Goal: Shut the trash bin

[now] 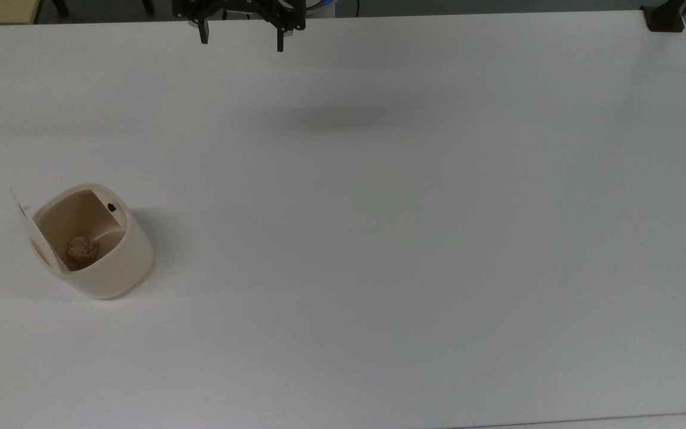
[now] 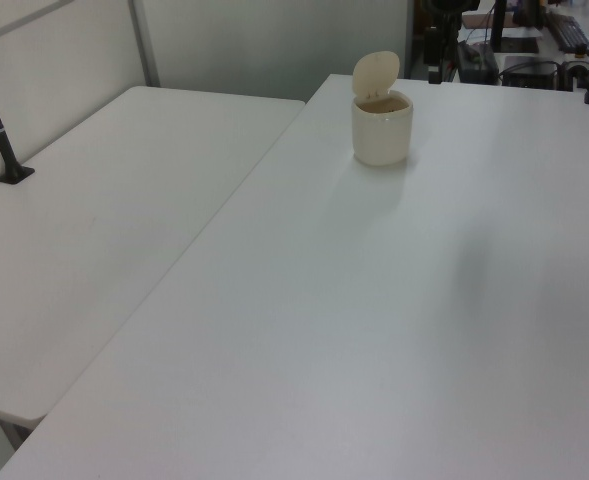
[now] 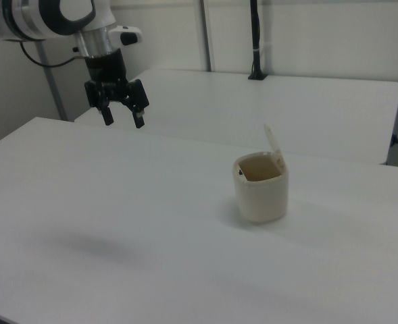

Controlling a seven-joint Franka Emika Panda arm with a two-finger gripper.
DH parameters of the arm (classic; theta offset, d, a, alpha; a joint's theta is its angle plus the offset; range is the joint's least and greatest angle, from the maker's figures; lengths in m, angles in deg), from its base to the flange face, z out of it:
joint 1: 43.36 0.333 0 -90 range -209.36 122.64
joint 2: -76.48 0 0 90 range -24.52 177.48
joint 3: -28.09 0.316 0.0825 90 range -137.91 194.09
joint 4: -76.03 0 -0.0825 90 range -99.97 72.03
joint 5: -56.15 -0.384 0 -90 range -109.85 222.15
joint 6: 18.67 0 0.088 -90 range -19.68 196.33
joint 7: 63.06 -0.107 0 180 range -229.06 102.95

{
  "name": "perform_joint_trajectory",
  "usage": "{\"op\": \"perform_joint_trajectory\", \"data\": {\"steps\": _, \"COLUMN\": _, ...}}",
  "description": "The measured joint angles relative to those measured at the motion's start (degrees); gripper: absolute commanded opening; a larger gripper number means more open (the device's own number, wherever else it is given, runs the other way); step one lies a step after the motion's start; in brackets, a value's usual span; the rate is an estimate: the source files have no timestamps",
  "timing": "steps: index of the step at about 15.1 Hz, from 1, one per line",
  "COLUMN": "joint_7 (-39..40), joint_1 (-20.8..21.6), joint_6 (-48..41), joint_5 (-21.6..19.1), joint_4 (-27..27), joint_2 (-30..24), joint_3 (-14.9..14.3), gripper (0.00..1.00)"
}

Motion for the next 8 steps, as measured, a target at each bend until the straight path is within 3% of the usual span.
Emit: {"op": "perform_joint_trajectory", "data": {"steps": 8, "joint_7": -0.03, "joint_1": -0.95, "joint_6": 0.0, "joint_5": -0.01, "joint_4": 0.0, "joint_2": -0.01, "joint_3": -0.04, "gripper": 1.0}}
